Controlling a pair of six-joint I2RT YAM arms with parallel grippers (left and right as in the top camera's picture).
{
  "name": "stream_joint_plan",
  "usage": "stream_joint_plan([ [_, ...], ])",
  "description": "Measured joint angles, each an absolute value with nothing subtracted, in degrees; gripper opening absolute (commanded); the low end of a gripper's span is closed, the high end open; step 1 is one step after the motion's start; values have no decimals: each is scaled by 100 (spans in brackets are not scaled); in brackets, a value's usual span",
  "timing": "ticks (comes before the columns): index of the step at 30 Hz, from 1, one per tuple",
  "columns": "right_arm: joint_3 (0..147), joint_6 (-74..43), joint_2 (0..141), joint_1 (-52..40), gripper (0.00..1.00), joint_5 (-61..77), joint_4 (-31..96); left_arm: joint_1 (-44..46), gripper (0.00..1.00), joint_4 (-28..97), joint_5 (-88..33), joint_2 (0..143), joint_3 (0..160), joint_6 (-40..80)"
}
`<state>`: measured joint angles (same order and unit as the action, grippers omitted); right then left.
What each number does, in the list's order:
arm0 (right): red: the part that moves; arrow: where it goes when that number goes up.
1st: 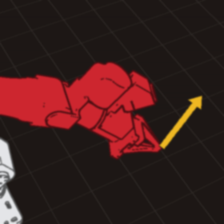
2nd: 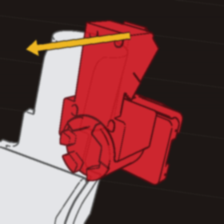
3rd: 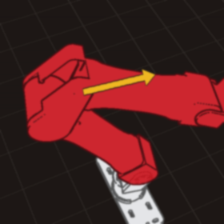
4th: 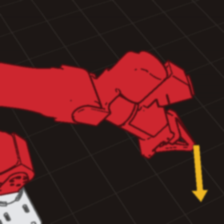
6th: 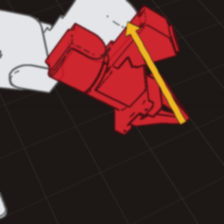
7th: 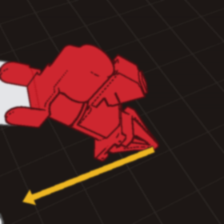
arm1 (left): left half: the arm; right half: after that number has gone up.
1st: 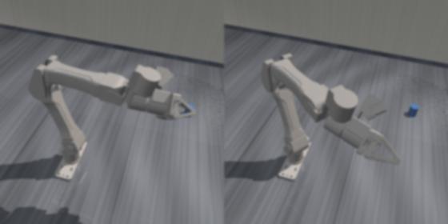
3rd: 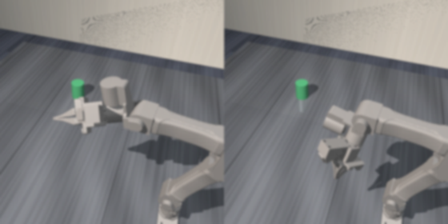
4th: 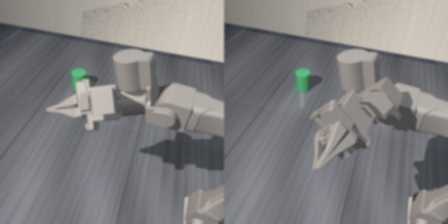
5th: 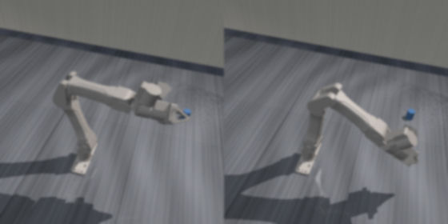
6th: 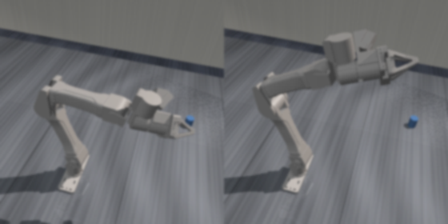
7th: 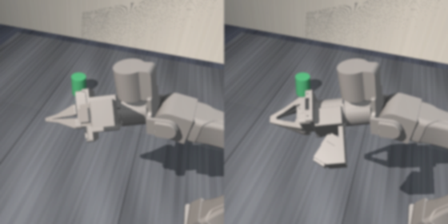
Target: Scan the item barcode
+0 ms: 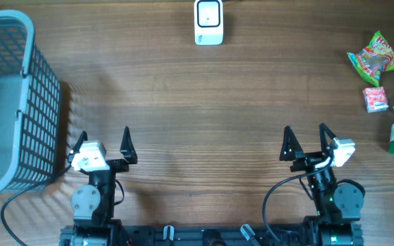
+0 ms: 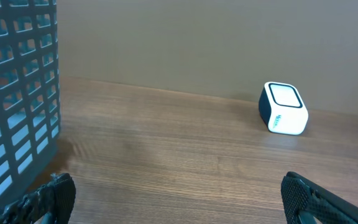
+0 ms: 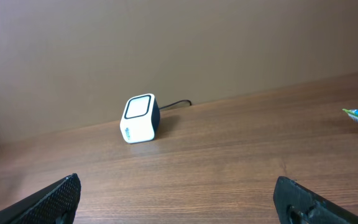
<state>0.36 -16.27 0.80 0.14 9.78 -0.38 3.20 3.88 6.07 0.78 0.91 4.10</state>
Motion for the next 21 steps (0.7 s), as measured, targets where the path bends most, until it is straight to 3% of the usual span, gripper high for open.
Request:
stream_joint_plan([
  [21,36,-1227,80,14,100,742,-34,320,100,386,607,78,91,410],
])
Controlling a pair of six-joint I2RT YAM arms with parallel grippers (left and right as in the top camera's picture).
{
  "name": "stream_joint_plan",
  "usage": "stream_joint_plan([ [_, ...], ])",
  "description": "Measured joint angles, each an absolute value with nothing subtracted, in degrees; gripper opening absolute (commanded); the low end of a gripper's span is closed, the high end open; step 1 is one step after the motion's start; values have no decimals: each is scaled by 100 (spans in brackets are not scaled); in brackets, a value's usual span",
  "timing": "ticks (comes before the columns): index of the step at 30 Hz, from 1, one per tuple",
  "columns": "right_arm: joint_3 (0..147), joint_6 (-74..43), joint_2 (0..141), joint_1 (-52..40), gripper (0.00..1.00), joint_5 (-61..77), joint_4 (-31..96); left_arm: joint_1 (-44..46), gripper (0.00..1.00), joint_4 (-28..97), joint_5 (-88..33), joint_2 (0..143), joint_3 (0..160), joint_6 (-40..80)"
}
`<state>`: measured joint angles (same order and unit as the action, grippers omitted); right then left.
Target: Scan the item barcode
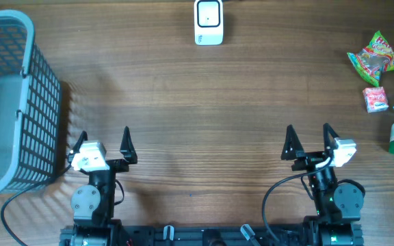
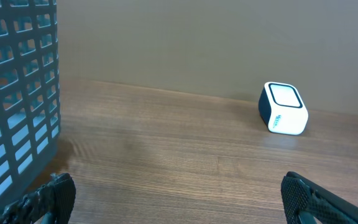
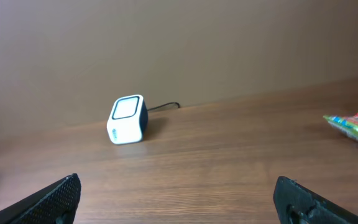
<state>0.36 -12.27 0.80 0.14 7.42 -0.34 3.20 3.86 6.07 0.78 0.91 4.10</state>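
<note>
The white barcode scanner (image 1: 208, 22) stands at the far middle of the table, also seen in the left wrist view (image 2: 284, 108) and the right wrist view (image 3: 128, 119). Items lie at the right edge: a red-green snack bag (image 1: 376, 58), whose end shows in the right wrist view, a small red packet (image 1: 375, 99), a light-blue packet and a green-lidded tub. My left gripper (image 1: 103, 145) and right gripper (image 1: 309, 141) sit near the front edge, both open and empty.
A grey mesh basket (image 1: 9, 102) stands at the left side, its wall close to the left gripper (image 2: 17, 106). The scanner's cable (image 3: 165, 106) runs off behind it. The wooden table (image 1: 197, 116) spreads between grippers and scanner.
My right gripper has turned slightly to the right: the scanner sits further left in its view and more of the snack bag shows. The left arm has not moved.
</note>
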Motion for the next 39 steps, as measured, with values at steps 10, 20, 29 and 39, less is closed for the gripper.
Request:
stream_joint_plan([
  [10,36,489,668,14,100,740,-21,320,100,386,607,78,91,410],
  [20,36,530,692,14,100,740,-21,320,100,386,607,78,91,410],
  [29,36,530,139,14,100,740,-30,320,100,386,607,78,91,410],
  [39,36,530,110,14,100,740,-23,320,100,386,607,78,91,410],
])
